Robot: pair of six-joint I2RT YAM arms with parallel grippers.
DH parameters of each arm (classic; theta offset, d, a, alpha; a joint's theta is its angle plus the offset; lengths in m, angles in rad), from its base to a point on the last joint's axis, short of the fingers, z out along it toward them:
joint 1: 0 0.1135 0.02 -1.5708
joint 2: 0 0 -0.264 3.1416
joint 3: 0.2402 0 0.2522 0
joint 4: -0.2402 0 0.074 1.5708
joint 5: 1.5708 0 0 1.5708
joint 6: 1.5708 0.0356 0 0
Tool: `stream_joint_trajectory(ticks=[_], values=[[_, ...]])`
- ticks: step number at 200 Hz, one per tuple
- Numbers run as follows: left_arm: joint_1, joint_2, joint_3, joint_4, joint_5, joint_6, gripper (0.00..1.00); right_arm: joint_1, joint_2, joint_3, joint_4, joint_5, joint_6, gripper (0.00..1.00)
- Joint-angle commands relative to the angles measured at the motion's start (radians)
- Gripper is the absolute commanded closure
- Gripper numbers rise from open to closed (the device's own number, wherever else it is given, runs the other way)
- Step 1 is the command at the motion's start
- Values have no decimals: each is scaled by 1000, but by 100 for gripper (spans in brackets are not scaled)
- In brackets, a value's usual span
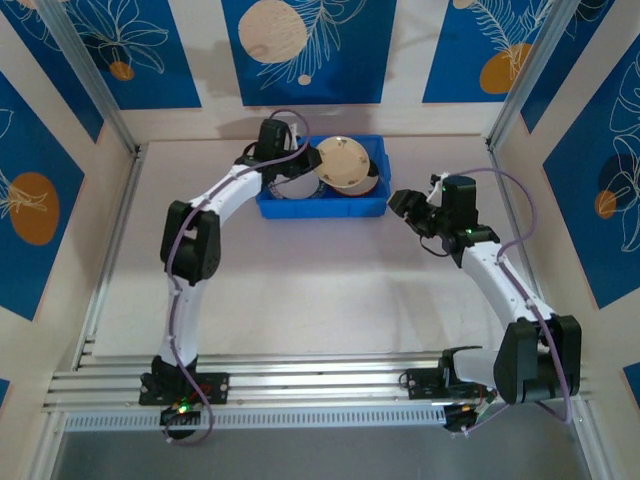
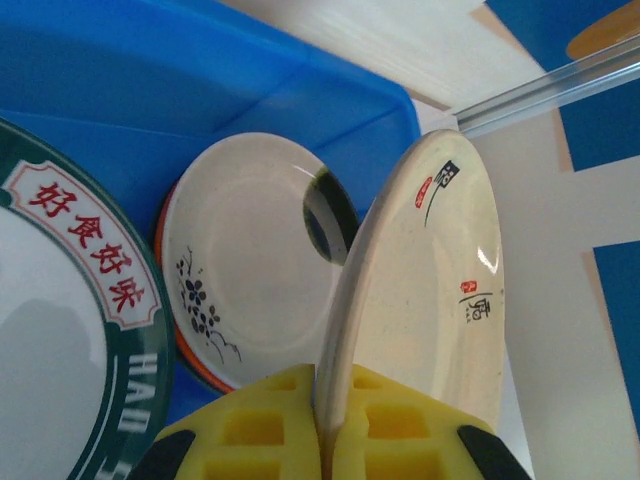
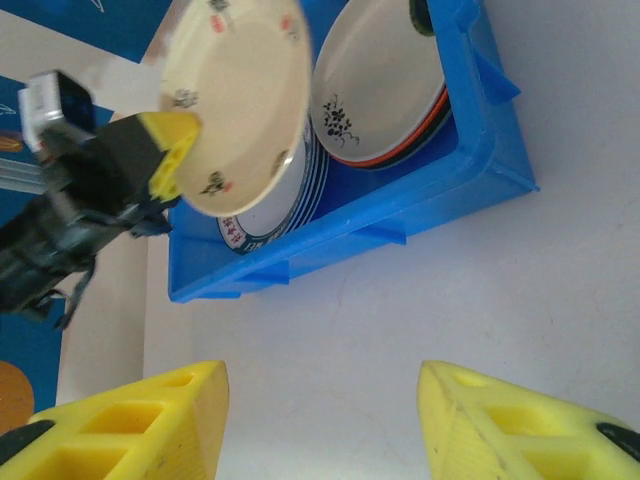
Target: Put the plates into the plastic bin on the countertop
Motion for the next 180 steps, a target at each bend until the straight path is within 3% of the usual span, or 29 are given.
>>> stream_joint_trajectory(ticks=[1, 40, 72, 180], values=[[-12, 66, 81, 17, 28, -46, 100, -2, -39, 39, -60, 18, -7, 47], [-12, 176, 146, 88, 44, -115, 100, 60, -76, 69, -142, 83, 1, 48], [-22, 247, 253, 25, 66, -108, 100, 133, -134, 66, -200, 181, -3, 49], [-41, 264, 270, -54, -12, -83, 100, 150, -124, 72, -196, 210, -37, 49]])
